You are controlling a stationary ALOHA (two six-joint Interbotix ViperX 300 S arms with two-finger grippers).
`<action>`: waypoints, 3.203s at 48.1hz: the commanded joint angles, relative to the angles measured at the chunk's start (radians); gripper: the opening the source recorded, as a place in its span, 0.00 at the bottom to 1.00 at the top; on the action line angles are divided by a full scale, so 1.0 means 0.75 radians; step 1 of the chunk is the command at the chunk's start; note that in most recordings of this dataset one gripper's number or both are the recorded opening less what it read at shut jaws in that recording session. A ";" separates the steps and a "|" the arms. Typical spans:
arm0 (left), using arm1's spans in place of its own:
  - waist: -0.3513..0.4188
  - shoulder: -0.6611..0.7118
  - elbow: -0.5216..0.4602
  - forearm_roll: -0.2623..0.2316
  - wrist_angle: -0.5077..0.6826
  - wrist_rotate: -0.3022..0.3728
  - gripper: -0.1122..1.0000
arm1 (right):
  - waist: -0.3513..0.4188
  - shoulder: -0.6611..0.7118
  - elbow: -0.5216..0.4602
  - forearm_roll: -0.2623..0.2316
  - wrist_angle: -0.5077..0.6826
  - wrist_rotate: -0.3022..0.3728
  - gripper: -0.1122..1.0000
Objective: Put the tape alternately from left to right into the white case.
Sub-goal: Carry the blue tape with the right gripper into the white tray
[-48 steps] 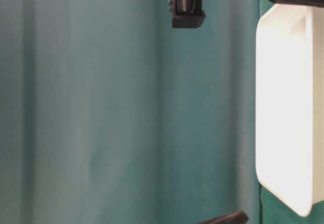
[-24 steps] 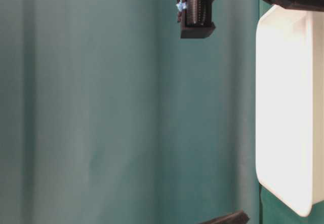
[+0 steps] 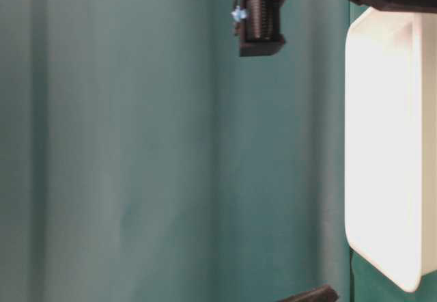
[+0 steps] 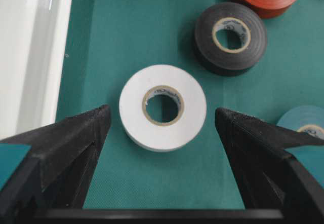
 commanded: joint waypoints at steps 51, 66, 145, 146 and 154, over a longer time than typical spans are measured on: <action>-0.006 -0.012 -0.006 0.000 -0.004 0.000 0.70 | 0.008 -0.145 -0.186 -0.213 0.047 0.121 0.36; -0.012 -0.022 0.018 0.000 -0.004 0.000 0.69 | -0.125 0.043 -0.399 -0.419 0.065 0.121 0.36; -0.014 -0.029 0.033 -0.002 -0.008 -0.002 0.69 | -0.225 0.325 -0.638 -0.489 -0.157 0.121 0.72; -0.014 -0.029 0.033 -0.002 -0.008 -0.002 0.69 | -0.225 0.323 -0.638 -0.489 -0.160 0.121 0.73; -0.014 -0.029 0.033 -0.002 -0.008 -0.002 0.69 | -0.219 0.325 -0.632 -0.489 -0.155 0.121 0.73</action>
